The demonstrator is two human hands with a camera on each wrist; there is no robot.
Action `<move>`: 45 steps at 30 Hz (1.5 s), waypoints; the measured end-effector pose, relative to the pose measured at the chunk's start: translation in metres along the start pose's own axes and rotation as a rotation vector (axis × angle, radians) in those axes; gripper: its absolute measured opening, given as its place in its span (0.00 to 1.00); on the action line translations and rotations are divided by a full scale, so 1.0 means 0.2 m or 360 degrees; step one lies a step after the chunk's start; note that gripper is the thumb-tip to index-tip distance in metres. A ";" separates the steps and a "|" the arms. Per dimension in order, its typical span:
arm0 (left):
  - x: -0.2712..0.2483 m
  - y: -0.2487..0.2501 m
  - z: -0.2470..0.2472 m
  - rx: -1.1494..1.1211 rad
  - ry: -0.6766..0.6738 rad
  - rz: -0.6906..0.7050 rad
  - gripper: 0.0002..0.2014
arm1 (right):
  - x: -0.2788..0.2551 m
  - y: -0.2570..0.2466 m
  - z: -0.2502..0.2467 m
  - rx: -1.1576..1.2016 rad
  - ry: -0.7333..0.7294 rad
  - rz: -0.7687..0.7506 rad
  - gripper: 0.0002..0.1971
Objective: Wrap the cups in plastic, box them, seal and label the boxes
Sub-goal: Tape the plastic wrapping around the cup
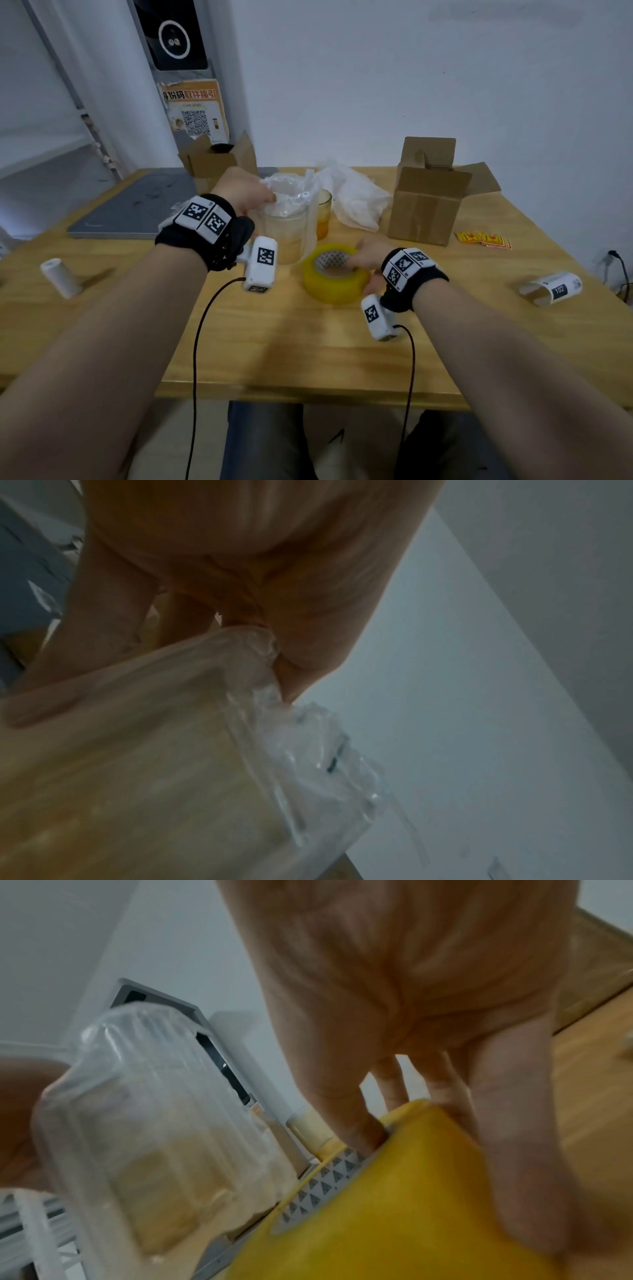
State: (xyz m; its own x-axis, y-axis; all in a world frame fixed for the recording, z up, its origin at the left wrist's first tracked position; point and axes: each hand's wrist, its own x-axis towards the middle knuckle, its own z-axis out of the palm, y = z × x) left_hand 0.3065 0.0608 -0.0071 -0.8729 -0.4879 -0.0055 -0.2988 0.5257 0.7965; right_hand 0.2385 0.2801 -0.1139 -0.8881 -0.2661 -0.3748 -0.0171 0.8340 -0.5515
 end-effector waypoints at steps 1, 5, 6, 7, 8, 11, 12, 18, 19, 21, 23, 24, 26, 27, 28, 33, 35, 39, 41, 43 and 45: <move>-0.01 -0.02 0.00 0.0020 0.0005 -0.0010 0.15 | 0.00 0.00 0.00 -0.0008 0.0033 -0.0022 0.20; 0.00 -0.11 0.07 0.0036 -0.0033 -0.0088 0.18 | 0.00 0.07 -0.13 -0.0071 0.0183 0.0009 0.23; 0.01 -0.11 0.09 0.0057 -0.0040 -0.0076 0.18 | -0.01 0.11 -0.17 -0.0007 0.0222 0.0007 0.22; 0.01 -0.11 0.11 0.0084 -0.0050 -0.0055 0.18 | -0.03 0.14 -0.22 0.0087 0.0238 0.0065 0.19; 0.01 -0.10 0.14 0.0110 -0.0060 -0.0029 0.19 | -0.04 0.16 -0.26 0.0246 0.0254 0.0105 0.14; 0.01 -0.04 0.22 0.0178 -0.0125 0.0059 0.23 | -0.12 0.22 -0.37 0.0813 0.0308 0.0173 0.11; 0.01 -0.01 0.25 0.0219 -0.0160 0.0083 0.25 | -0.13 0.23 -0.40 0.0978 0.0344 0.0161 0.14; -0.05 0.12 0.42 0.0513 -0.0472 0.0365 0.34 | -0.17 0.24 -0.53 0.1630 0.0492 -0.0033 0.23; -0.07 0.13 0.46 0.0522 -0.0519 0.0419 0.32 | -0.18 0.24 -0.54 0.1670 0.0498 -0.0055 0.23; -0.10 0.13 0.55 0.0512 -0.0614 0.0511 0.29 | -0.20 0.23 -0.55 0.1699 0.0502 -0.0077 0.20; -0.14 0.13 0.65 0.0509 -0.0708 0.0579 0.27 | -0.22 0.23 -0.56 0.1721 0.0468 -0.0082 0.16; -0.17 0.12 0.69 0.0530 -0.0756 0.0606 0.26 | -0.22 0.24 -0.56 0.1755 0.0440 -0.0075 0.15; -0.19 0.10 0.78 0.0623 -0.0823 0.0661 0.25 | -0.23 0.25 -0.56 0.1836 0.0374 -0.0050 0.12; -0.20 0.10 0.81 0.0655 -0.0810 0.0691 0.23 | -0.24 0.26 -0.56 0.1860 0.0355 -0.0035 0.10; -0.21 0.09 0.84 0.0668 -0.0767 0.0721 0.21 | -0.23 0.27 -0.56 0.1868 0.0337 -0.0030 0.10; -0.19 0.09 0.82 0.0377 -0.0798 0.0739 0.26 | -0.25 0.31 -0.53 0.1759 0.0192 0.0027 0.13; -0.17 0.10 0.77 0.0126 -0.0785 0.0752 0.29 | -0.26 0.31 -0.53 0.1668 0.0162 0.0050 0.12; -0.15 0.09 0.70 -0.0216 -0.0638 0.0805 0.29 | -0.26 0.27 -0.51 0.1660 0.0132 0.0009 0.11; -0.15 0.08 0.69 -0.0285 -0.0577 0.0891 0.30 | -0.26 0.23 -0.50 0.1707 0.0080 -0.0031 0.11; -0.15 0.09 0.70 -0.0355 -0.0531 0.0954 0.28 | -0.27 0.18 -0.50 0.1745 0.0039 -0.0080 0.11; -0.17 0.11 0.69 -0.0433 -0.0520 0.0930 0.25 | -0.27 0.15 -0.49 0.1770 0.0025 -0.0132 0.11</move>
State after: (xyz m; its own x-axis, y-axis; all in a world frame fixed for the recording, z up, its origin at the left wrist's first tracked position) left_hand 0.2763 0.1851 -0.0729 -0.9441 0.0760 0.3208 0.3217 0.4242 0.8465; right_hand 0.2405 0.3675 -0.0372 -0.9092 -0.2883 -0.3005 0.3370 -0.0853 -0.9376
